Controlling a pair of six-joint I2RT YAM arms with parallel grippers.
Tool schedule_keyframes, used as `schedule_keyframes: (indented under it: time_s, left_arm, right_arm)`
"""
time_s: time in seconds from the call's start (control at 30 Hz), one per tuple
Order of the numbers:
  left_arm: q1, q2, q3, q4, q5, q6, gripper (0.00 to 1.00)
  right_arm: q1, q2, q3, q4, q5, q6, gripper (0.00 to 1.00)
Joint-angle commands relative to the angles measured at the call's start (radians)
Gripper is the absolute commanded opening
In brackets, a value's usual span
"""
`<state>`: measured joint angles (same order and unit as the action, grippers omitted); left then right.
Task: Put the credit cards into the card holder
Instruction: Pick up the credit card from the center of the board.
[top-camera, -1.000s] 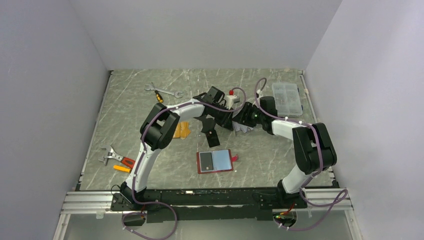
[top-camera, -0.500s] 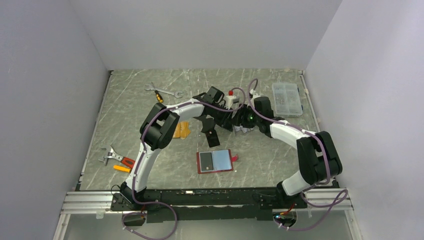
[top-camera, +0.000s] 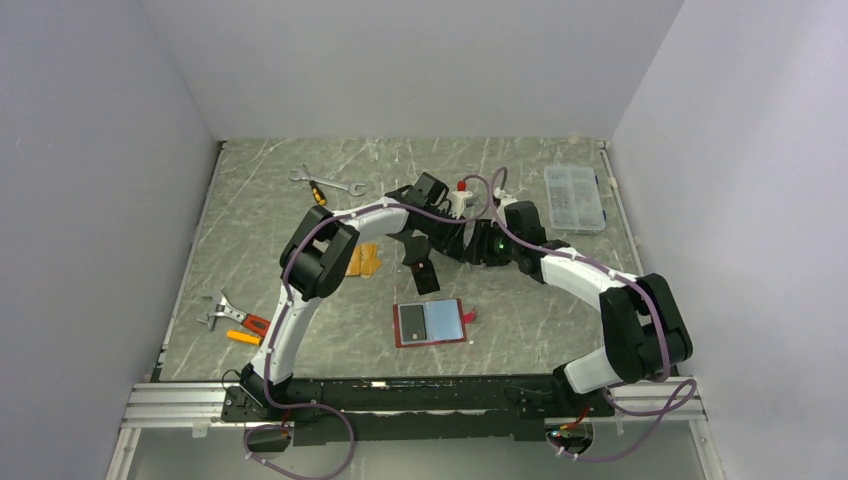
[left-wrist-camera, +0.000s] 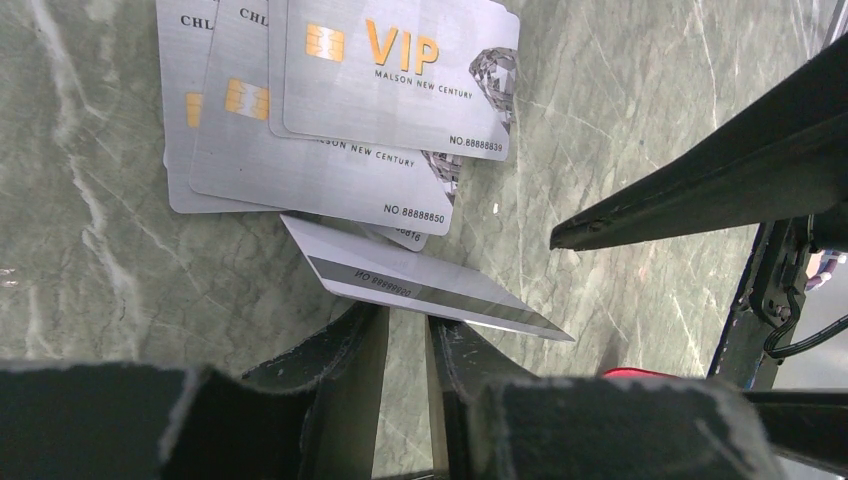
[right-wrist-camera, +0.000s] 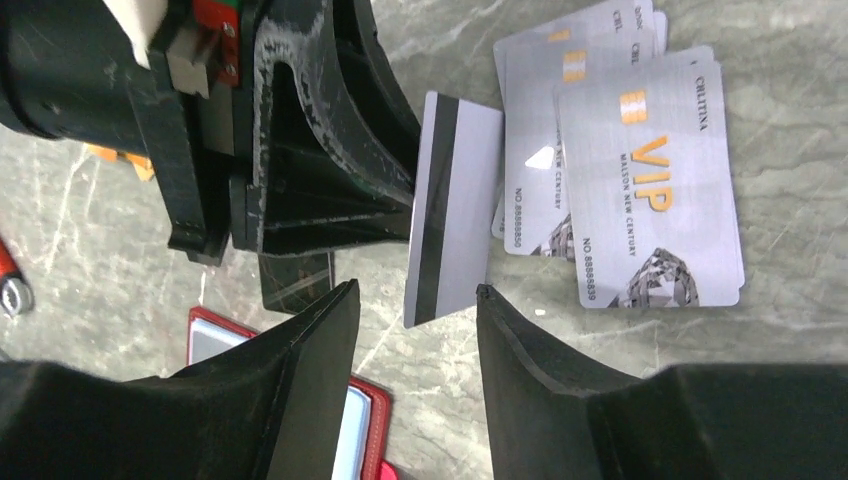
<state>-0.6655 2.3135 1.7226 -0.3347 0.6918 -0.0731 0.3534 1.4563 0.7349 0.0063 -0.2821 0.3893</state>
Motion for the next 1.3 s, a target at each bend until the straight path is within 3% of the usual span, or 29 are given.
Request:
schedule_keyframes:
  time_s: [0.0,0.43,0.7,0.97,1.27]
  left_arm:
    - [-0.003,-0.038,0.020,-0.005,-0.015,-0.001,0.26]
    - [-0.003,-0.040,0.017,-0.007,-0.012,0.001,0.25]
    - [-0.003,-0.040,0.023,-0.012,-0.008,0.003,0.25]
    - [-0.007,-0.033,0.041,-0.012,-0.002,-0.008,0.25]
    - [-0.009,-0.043,0.033,-0.015,0.004,-0.004,0.24]
  right_arm:
    - [0.046,-0.016,0.054,-0.072,0.094,-0.070,0.49]
    - [0.175,0.082,0.179,-0.164,0.331,-0.164,0.49]
    - [0.192,0.119,0.176,-0.147,0.345,-0.169,0.39]
    - [0.211,0.058,0.089,-0.082,0.364,-0.146,0.45]
    - [0.212,0.086,0.087,-0.016,0.385,-0.123,0.36]
